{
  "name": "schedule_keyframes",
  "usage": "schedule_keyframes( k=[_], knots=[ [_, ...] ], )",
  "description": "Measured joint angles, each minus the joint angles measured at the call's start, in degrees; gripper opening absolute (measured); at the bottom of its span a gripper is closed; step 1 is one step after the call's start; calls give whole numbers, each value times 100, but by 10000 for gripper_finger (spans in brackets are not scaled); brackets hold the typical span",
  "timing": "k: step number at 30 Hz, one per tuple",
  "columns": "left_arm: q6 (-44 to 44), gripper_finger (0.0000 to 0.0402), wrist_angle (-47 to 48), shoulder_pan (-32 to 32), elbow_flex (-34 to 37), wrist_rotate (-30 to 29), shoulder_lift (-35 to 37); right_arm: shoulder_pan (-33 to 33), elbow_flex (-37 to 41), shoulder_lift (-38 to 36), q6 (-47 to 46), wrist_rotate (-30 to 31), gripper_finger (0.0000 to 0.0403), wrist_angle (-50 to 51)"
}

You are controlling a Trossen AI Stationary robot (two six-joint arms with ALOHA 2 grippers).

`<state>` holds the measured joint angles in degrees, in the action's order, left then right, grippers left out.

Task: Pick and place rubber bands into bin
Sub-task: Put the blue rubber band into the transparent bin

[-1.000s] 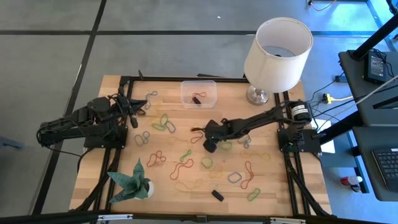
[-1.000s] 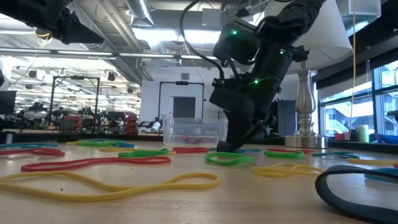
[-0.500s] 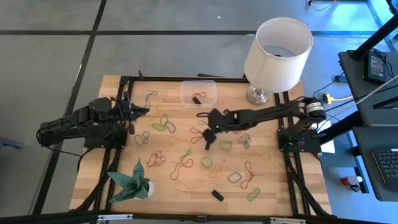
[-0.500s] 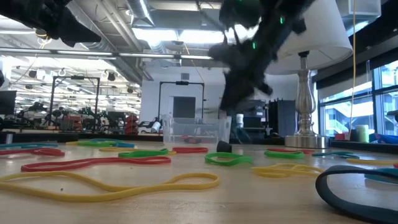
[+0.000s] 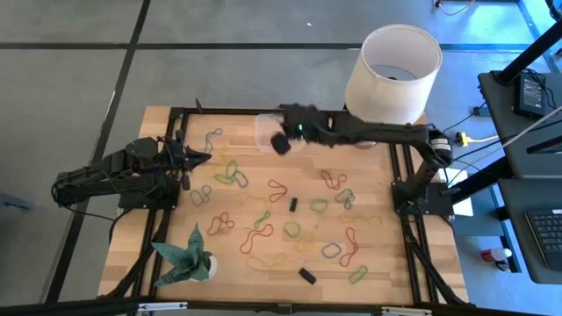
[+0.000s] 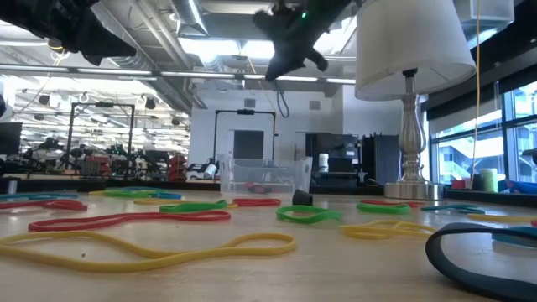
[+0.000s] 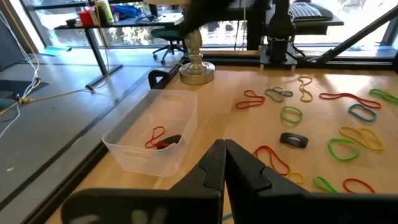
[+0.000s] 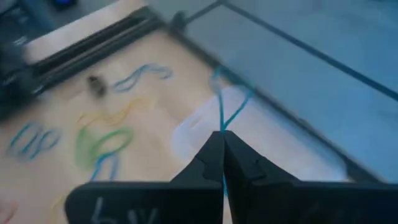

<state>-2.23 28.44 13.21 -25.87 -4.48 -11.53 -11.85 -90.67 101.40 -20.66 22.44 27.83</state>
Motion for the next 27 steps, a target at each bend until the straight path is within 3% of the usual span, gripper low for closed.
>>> schedule_keyframes(
  k=[9,16,27],
  knots=[
    [145,2,1,0,33,-42,-65,-873,-97,926,-187,-589,0,110],
    [153,4,5,0,33,-52,-63,-1013,-94,1554,-432,-823,2,316],
    [252,4,6,1,33,-140,-63,-1017,-95,1610,-523,-870,80,1004]
  ],
)
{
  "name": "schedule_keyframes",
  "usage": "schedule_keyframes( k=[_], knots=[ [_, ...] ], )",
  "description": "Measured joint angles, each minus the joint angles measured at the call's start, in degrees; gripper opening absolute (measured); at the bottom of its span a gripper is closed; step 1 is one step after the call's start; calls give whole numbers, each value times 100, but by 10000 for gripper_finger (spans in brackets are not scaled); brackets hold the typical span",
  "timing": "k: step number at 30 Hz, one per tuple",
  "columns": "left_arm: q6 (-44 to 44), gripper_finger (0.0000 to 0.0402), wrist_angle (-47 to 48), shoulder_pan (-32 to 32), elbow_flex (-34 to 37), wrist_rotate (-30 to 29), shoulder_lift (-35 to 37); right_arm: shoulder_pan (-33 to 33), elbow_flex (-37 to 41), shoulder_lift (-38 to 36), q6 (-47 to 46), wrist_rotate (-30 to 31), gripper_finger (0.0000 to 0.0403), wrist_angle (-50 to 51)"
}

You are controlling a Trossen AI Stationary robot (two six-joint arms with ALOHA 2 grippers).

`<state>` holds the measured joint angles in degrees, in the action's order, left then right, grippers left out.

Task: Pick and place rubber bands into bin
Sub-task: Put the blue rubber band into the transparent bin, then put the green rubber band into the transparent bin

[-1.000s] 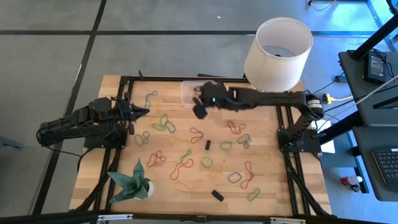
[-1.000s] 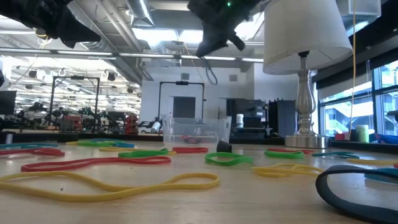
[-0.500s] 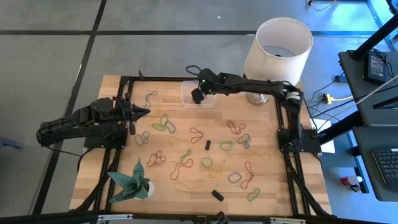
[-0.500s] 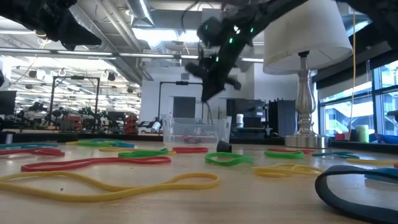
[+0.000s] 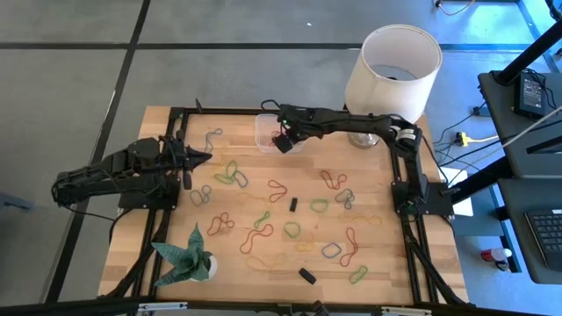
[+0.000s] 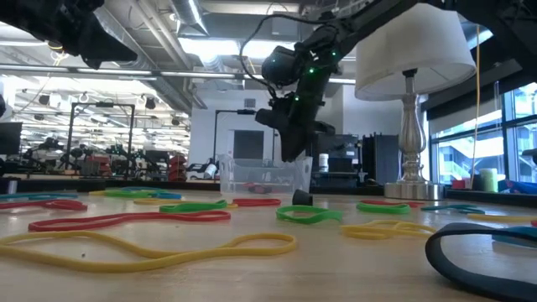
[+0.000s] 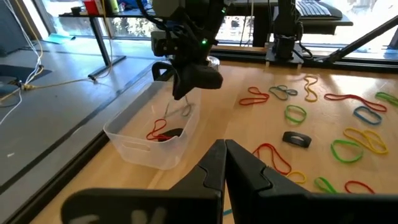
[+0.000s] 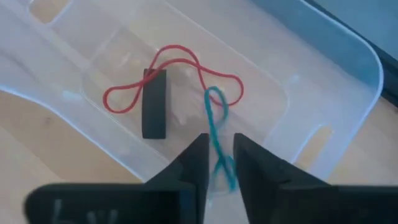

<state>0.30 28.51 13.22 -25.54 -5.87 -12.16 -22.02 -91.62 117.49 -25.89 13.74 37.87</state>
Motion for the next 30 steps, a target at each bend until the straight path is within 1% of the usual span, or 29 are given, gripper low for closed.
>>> schedule_keyframes(
  k=[5,9,13,17,20,23,27,30],
  knots=[
    [7,8,-2,-1,0,-214,0,0,-277,-4,8,-2,120,293],
    [204,8,-43,-1,0,-215,-1,0,-763,-5,86,-41,137,841],
    [329,7,-76,-7,0,-207,-132,55,-1211,-32,590,-403,131,1231],
    [704,2,-210,-10,0,-195,-509,187,-1230,-411,965,-463,103,1284],
    [802,3,-452,-12,0,-154,-883,268,-997,-925,1007,-479,79,1315],
    [813,3,-596,-87,-53,-155,-1260,490,-545,-1546,1038,-483,58,1351],
    [811,2,-612,-308,-372,-360,-1898,966,427,-2511,1070,-508,33,1214],
    [811,3,-609,-508,-674,-508,-2396,1302,1442,-3277,943,-474,17,970]
  ],
)
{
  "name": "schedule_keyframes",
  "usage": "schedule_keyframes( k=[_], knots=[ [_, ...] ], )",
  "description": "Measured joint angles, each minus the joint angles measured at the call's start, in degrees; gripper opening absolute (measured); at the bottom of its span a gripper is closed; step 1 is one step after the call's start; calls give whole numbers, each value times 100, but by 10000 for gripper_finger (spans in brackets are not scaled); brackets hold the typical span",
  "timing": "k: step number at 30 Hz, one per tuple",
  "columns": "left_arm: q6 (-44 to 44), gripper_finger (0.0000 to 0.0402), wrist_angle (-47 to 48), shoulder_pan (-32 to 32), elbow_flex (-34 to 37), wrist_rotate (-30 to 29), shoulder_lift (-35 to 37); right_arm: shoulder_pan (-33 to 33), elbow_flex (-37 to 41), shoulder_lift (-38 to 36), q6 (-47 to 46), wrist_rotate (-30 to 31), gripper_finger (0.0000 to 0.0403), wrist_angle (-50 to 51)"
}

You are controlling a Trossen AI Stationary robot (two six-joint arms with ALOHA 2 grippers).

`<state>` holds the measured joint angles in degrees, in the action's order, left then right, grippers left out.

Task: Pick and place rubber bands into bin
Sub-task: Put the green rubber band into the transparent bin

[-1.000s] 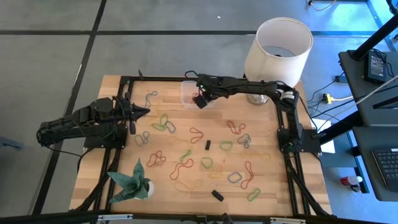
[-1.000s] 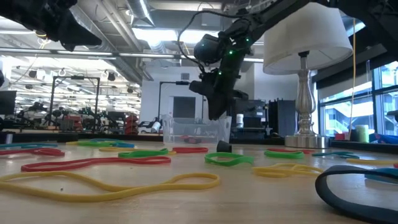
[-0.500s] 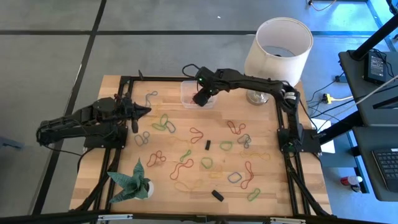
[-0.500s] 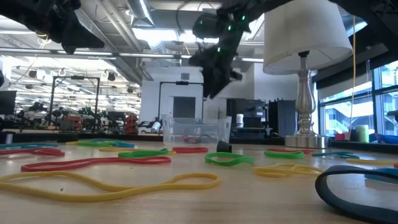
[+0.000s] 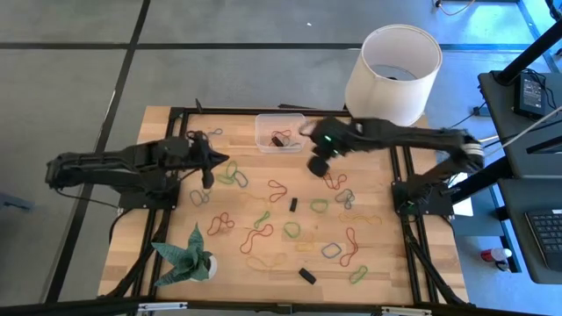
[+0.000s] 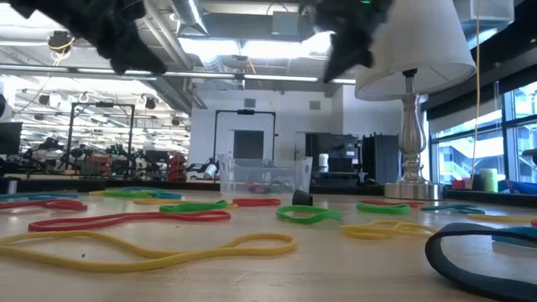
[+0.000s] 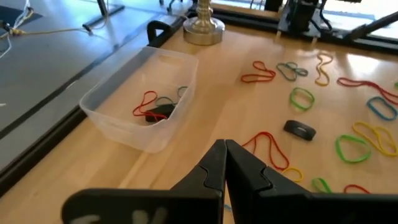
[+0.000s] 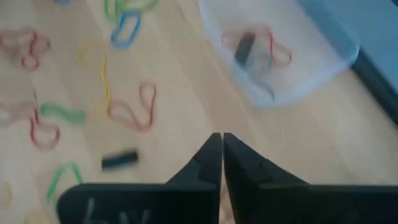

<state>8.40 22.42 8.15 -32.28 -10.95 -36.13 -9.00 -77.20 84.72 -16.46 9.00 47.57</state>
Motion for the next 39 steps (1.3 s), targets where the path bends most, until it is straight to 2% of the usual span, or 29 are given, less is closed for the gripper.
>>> schedule_keyframes(
  k=[4,8,14,16,19,25,29,33,39],
  knots=[
    [-2,3,-17,-215,-404,-156,-737,473,1581,-1010,-258,-11,4,-778],
    [52,3,2,-287,-747,-317,-1422,831,3111,-1821,-569,-7,9,-1751],
    [9,4,59,-268,-1123,-452,-2087,1158,4342,-2646,-1182,-321,13,-2345],
    [-23,5,229,-181,-1210,-689,-2291,1194,4515,-2828,-1170,-317,9,-2330],
    [286,17,625,79,-1263,-723,-2588,1201,4629,-3038,-1001,-321,3,-2310],
    [1732,79,1320,617,-1267,-431,-3342,1199,4639,-3194,-222,-315,12,-2335],
    [2429,108,1329,934,-1267,-289,-3886,1199,4639,-3192,-99,-317,16,-2339],
    [2475,115,1311,1164,-1267,-8,-4360,1199,4639,-3190,-84,-317,17,-2291],
    [2659,103,1326,1374,-1267,283,-4951,1199,4639,-3190,-106,-322,18,-2258]
  ],
)
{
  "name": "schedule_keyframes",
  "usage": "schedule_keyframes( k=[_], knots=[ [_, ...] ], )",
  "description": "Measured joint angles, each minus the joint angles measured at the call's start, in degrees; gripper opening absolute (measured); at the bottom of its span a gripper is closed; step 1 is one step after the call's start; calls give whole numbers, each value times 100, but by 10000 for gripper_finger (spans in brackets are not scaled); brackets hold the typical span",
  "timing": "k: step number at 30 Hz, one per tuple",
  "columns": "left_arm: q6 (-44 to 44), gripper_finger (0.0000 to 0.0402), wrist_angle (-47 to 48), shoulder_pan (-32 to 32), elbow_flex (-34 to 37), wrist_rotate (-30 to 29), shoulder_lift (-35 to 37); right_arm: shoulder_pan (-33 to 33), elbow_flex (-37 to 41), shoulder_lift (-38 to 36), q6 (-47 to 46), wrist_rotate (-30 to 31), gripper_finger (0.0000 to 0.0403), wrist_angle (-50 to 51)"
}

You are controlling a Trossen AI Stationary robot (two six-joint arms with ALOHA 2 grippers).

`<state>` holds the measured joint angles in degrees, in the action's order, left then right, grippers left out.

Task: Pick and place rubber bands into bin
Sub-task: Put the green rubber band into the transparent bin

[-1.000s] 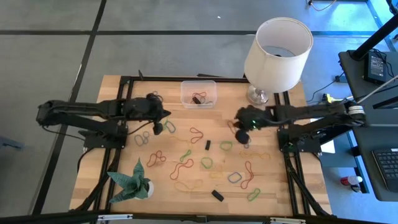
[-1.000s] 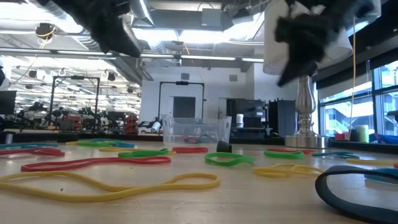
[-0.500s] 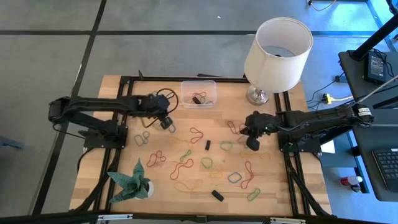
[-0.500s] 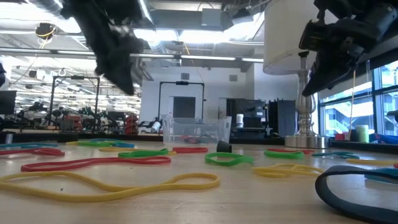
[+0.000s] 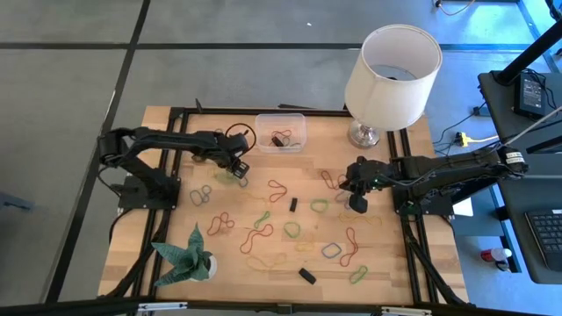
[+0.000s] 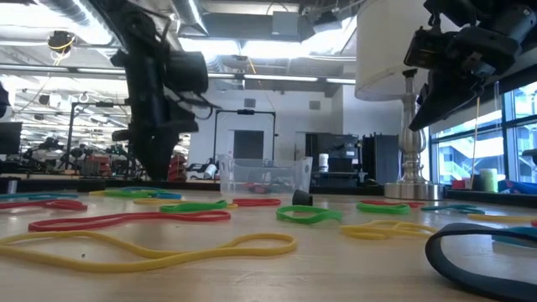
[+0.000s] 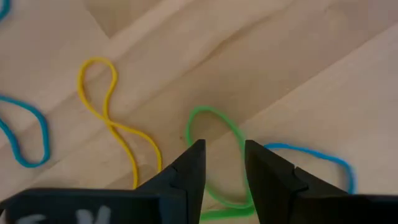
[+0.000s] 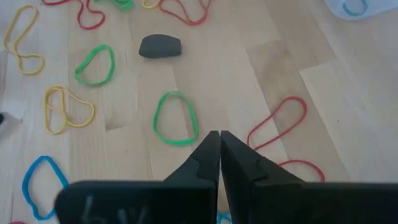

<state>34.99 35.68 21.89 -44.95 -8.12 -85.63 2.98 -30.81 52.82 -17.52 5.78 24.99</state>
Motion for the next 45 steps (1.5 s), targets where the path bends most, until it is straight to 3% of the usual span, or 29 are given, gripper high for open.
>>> schedule_keyframes(
  k=[9,13,16,21,27,32,40,45],
  knots=[
    [-368,81,108,92,-25,96,-616,-2,0,0,-15,-4,18,-8],
    [-204,50,198,83,-47,270,-833,-2,0,0,-15,-4,18,-39],
    [39,12,207,32,-49,259,-834,-1,0,0,-14,-5,18,-45],
    [2,2,531,-18,-306,681,-550,-2,0,0,0,-4,18,-46],
    [-390,2,659,-13,-1212,438,-91,-1,0,0,157,-2,18,-64],
    [-953,2,641,-16,-2488,196,-252,-9,0,0,351,9,18,-139],
    [-1849,2,924,275,-4897,-238,-1825,-11,0,2,465,13,18,-166],
    [-2348,2,1600,565,-5911,155,-2984,-11,-1,2,457,13,18,-166]
  ],
)
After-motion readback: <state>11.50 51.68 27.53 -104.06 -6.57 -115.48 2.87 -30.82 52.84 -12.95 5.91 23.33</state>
